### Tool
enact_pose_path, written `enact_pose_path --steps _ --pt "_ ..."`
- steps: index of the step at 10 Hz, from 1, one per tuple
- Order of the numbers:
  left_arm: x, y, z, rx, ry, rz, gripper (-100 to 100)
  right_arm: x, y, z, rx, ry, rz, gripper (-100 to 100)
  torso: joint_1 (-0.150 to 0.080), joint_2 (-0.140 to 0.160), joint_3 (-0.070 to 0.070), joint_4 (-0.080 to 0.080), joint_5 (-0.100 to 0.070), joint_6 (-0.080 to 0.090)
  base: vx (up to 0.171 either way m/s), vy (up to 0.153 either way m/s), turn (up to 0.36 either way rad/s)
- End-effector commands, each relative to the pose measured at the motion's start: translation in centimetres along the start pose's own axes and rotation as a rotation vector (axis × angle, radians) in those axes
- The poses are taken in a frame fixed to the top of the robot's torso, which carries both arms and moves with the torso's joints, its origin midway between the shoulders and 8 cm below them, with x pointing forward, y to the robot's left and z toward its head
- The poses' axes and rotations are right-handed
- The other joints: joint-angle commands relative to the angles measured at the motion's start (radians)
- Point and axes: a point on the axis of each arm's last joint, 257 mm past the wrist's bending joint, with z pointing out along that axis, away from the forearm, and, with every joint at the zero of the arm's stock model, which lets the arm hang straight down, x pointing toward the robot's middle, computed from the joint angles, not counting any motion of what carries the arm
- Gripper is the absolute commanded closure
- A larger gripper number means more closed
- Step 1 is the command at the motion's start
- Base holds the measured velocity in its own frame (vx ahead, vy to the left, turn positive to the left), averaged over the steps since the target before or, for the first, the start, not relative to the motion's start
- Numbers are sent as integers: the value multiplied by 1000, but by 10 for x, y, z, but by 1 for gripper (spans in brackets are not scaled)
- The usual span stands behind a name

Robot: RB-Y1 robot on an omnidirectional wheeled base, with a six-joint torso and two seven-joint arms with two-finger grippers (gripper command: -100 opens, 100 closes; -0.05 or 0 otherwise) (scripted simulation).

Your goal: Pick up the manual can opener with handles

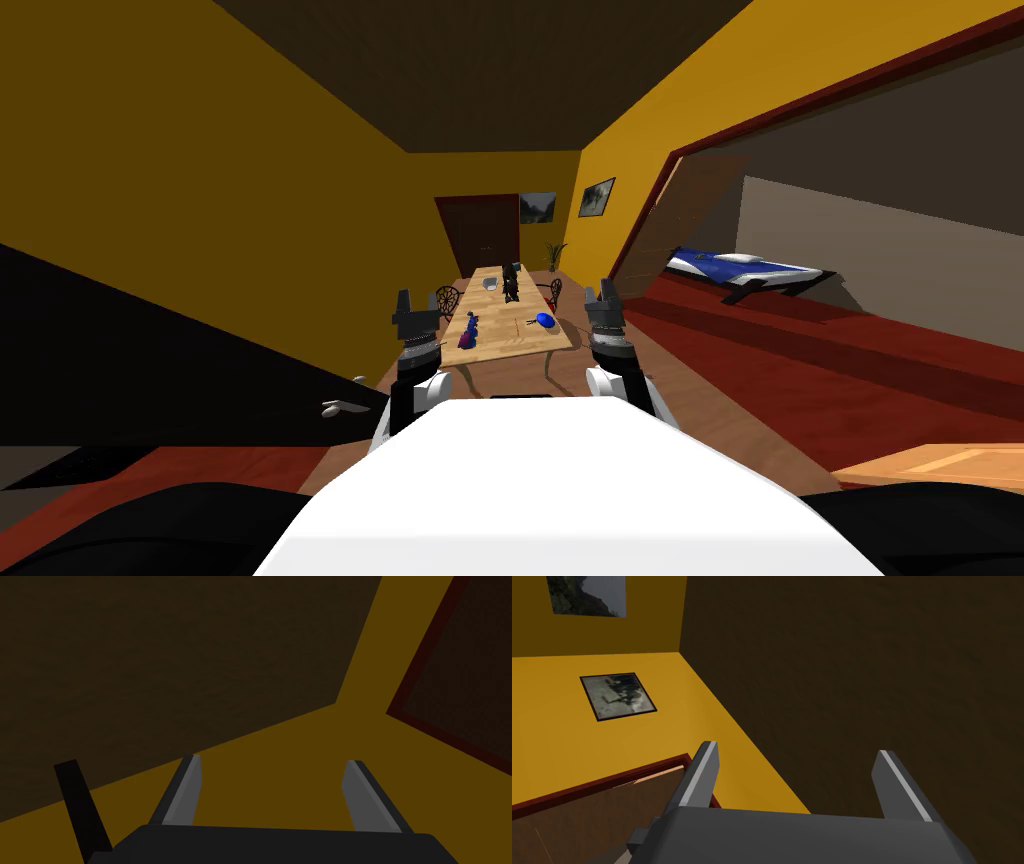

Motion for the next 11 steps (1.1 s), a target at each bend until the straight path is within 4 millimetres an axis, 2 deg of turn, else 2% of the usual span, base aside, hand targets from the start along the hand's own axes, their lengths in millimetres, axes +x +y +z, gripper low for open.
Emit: enact_pose_path --steps 1,3,7,8,10,11 --pt "0 0 0 0 0 0 0 7 -13 -2 23 48 -38 -100 0 0 0 0 0 0 -41 -1 121" --pt "0 0 0 0 0 0 0 14 -32 -5 58 101 -89 -100 -1 4 2 1 0 0 -88 -13 146" --pt "0 0 0 0 0 0 0 26 -86 -15 151 230 -241 -100 -1 6 4 1 0 0 -101 -9 188" --pt "0 0 0 0 0 0 0 26 -91 -18 163 232 -241 -100 0 7 4 2 0 0 -82 4 59" --pt "0 0 0 0 0 0 0 29 -125 -26 217 305 -343 -100 -1 5 3 1 0 0 -89 11 184" --pt "0 0 0 0 0 0 0 29 -129 -28 225 307 -343 -100 0 6 3 1 0 0 -68 4 95"
